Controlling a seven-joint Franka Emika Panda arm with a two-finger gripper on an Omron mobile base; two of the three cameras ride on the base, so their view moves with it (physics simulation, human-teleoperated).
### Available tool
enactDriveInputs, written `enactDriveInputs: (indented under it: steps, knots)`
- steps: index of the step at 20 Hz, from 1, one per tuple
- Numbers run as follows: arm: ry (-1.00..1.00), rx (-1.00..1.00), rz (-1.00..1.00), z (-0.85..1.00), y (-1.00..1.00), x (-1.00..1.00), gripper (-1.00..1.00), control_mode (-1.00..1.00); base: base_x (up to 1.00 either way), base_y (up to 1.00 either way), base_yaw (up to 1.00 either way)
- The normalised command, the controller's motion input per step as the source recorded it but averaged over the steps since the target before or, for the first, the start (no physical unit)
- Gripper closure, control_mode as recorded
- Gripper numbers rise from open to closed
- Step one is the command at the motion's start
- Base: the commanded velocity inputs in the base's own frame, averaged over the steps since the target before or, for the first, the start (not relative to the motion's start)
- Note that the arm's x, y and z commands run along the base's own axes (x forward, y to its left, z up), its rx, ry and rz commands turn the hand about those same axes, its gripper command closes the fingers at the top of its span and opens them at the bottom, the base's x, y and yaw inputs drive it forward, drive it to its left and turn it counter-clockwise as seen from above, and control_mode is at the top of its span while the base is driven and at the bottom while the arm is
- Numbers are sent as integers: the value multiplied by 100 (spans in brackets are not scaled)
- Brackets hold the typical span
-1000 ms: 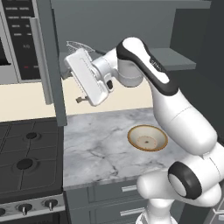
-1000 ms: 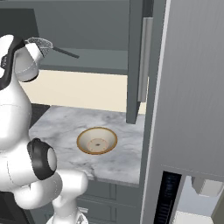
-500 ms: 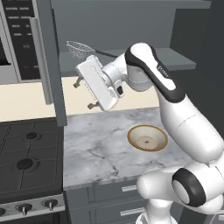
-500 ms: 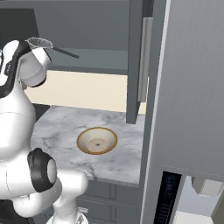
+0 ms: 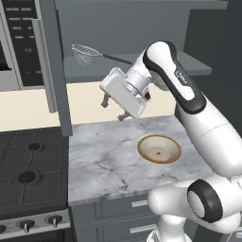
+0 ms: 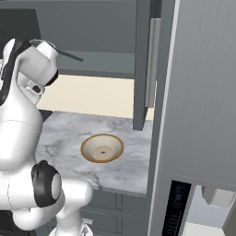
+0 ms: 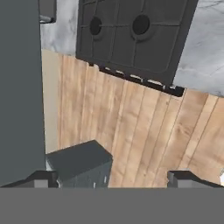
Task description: Open the cabinet and setup a tea strainer by placing it in the bowl upright.
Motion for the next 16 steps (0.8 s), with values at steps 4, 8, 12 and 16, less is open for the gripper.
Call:
enactDriveInputs:
  steps: [4, 8, 12, 16]
  knots:
    - [-32, -30, 42, -12, -54, 9, -100, -100, 0, 0, 0]
    - [-34, -46, 37, -17, -18, 0, -100, -100, 0, 0, 0]
    - [-61, -46, 18, -14, -4, -1, -100, -100, 0, 0, 0]
    - [-81, -19, 5, 5, -2, 0, -100, -100, 0, 0, 0]
